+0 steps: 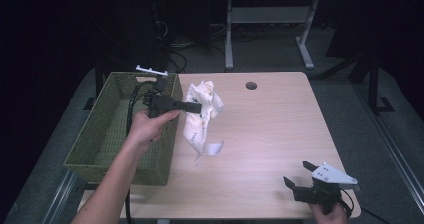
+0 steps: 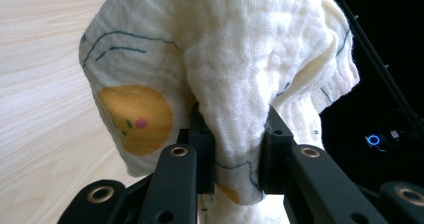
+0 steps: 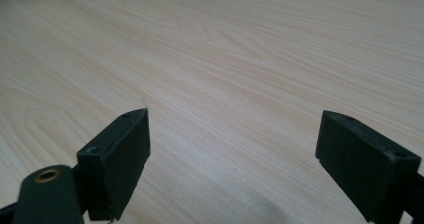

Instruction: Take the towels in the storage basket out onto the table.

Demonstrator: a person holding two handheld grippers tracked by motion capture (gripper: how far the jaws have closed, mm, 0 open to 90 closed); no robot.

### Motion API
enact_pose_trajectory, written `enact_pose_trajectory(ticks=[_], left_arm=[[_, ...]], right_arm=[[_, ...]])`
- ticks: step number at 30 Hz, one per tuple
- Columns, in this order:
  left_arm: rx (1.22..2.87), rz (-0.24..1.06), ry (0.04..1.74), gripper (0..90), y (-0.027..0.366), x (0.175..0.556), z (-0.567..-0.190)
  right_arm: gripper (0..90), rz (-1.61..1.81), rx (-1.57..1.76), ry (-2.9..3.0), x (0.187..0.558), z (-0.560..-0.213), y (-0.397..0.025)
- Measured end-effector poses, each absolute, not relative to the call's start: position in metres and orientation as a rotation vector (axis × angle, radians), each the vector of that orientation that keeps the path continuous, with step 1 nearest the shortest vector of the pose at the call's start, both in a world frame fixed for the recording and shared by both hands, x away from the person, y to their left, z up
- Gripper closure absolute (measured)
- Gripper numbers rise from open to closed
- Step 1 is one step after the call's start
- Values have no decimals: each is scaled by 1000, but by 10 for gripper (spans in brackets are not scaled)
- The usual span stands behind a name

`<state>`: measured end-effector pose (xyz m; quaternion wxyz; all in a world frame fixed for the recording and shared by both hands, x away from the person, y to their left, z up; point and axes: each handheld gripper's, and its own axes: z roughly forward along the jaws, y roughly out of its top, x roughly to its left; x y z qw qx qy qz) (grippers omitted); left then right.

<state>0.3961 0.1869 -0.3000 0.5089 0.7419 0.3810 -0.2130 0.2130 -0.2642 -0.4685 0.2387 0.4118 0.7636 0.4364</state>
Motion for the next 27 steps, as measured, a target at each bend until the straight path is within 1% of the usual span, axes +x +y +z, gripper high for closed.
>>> enact_pose_trajectory(ticks=[5,9,16,27], left_arm=[[1792,-513,918,731,176,398,-303],[1790,-548,897,730,167,400,-306],[1807,-555,879,731,149,401,-308],[1841,-581,873,730,123,406,-321]], right_arm=[[138,1200,1126,2086,213,-468,-265],[138,1205,1134,2085,212,-467,-264],[138,1207,1128,2083,212,-467,-264],[138,1211,1129,2082,212,-467,-265]])
